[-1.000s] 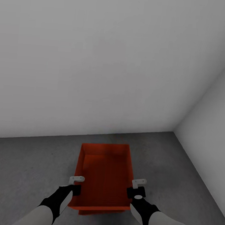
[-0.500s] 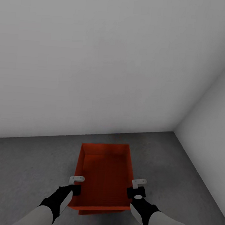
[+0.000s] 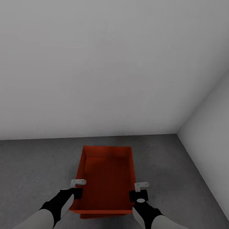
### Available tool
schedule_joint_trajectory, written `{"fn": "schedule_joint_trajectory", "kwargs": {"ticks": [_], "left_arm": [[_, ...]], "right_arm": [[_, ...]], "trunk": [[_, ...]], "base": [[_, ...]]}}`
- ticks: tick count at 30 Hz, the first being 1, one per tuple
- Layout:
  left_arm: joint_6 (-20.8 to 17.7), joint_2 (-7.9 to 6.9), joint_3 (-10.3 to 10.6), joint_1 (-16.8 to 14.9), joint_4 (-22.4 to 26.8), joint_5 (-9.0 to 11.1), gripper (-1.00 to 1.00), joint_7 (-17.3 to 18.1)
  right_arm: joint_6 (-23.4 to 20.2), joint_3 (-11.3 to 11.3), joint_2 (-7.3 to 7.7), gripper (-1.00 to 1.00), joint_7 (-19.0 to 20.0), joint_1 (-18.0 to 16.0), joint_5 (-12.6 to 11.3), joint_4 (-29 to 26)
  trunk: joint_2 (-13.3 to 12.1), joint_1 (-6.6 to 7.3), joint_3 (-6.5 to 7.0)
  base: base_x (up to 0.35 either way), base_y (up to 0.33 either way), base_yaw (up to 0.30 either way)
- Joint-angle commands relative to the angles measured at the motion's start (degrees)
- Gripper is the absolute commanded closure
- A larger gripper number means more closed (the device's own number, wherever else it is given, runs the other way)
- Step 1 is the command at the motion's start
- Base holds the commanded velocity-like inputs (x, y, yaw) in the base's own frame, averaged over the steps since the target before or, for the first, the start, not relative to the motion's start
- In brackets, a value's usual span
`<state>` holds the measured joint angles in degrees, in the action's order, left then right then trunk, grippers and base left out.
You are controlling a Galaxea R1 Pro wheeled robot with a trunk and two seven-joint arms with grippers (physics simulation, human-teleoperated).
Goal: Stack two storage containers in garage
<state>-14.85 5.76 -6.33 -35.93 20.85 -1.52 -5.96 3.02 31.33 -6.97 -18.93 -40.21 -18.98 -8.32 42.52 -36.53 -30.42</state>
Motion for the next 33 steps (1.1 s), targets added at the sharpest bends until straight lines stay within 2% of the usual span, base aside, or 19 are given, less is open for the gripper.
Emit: {"fn": "schedule_joint_trajectory", "kwargs": {"ticks": [1, 13, 33], "left_arm": [[-0.2, -2.68, -0.1, 0.0, 0.3, -1.0, 1.00, -0.4], [-0.2, -2.68, -0.1, 0.0, 0.3, -1.0, 1.00, -0.3], [-0.2, -2.67, -0.1, 0.0, 0.3, -1.0, 1.00, -0.4]], "right_arm": [[0.3, -0.7, 0.38, 1.00, -0.2, 0.0, -1.7, 0.5], [0.3, -0.7, 0.38, 1.00, -0.2, 0.0, -1.7, 0.5], [0.3, -0.7, 0.38, 1.00, -0.2, 0.0, -1.7, 0.5]], "trunk": [[0.1, -0.01, -0.01], [0.1, -0.01, 0.74], [0.1, -0.01, 0.97]], "base": [[0.000, 0.000, 0.000], [0.000, 0.000, 0.000], [0.000, 0.000, 0.000]]}}
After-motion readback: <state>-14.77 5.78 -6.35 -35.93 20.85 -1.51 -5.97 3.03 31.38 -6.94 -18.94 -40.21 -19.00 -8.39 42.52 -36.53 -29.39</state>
